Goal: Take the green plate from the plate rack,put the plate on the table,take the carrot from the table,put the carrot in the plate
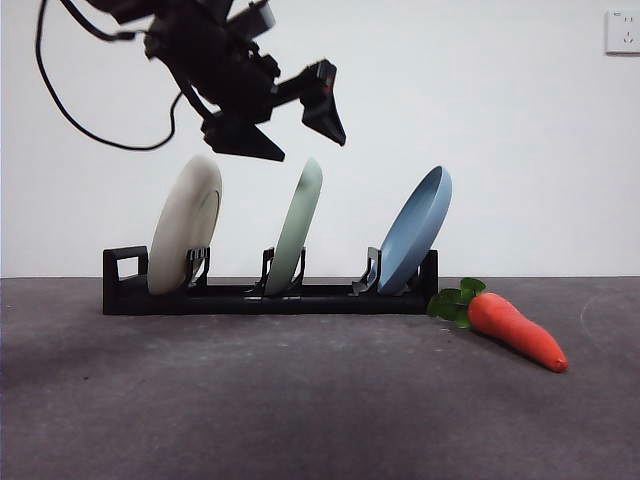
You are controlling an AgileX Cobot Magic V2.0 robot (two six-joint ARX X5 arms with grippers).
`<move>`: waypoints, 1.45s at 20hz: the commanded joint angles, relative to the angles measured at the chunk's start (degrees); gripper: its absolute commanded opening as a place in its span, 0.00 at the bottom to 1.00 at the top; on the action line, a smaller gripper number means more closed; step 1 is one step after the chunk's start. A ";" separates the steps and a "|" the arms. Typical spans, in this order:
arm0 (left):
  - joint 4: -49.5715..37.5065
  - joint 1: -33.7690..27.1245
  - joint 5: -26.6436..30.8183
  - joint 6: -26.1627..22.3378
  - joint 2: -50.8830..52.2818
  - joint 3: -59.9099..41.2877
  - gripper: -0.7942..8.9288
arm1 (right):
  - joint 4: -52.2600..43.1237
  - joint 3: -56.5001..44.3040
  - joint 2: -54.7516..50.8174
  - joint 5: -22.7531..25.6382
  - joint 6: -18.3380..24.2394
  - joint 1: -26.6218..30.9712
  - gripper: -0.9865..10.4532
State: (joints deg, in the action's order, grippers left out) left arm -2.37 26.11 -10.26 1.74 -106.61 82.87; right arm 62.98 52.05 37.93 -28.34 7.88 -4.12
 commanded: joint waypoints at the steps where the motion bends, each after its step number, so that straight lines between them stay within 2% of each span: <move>1: -1.62 0.22 1.14 -0.76 -2.32 0.11 0.69 | -0.33 0.15 0.07 -0.07 -0.59 -0.09 0.66; 5: -1.86 0.39 1.22 -0.76 -4.68 0.11 0.69 | -0.33 0.15 0.07 -0.07 -0.96 -0.09 0.66; 6: -1.88 0.46 1.22 -0.76 -4.76 0.11 0.66 | -0.33 0.15 0.07 -0.04 -0.96 -0.09 0.66; 8: -2.01 0.52 1.18 -0.76 -4.76 0.11 0.46 | -0.33 0.15 0.07 -0.07 -0.98 -0.09 0.66; 12: -0.66 0.55 0.70 -0.76 -4.76 0.11 0.21 | -0.31 0.15 0.04 -0.09 -2.05 -0.09 0.66; 16: 0.61 0.52 -1.95 -0.74 -4.76 0.11 0.16 | -0.31 0.15 0.04 -0.09 -2.05 -0.09 0.66; 18: 0.72 0.52 -2.47 -0.66 -4.76 0.11 0.07 | -0.31 0.15 0.04 -0.11 -2.05 -0.09 0.66; 26: -0.33 0.35 -3.80 1.70 -4.42 0.11 0.07 | -0.31 0.15 0.04 -0.11 -2.03 -0.09 0.66; 29: -1.38 0.04 -5.97 1.73 -2.86 0.11 0.07 | -0.31 0.15 0.04 -0.09 -2.01 -0.09 0.66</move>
State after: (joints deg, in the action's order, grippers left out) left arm -1.85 26.13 -15.88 3.16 -110.48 82.91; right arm 63.00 52.05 38.02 -28.36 6.22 -4.12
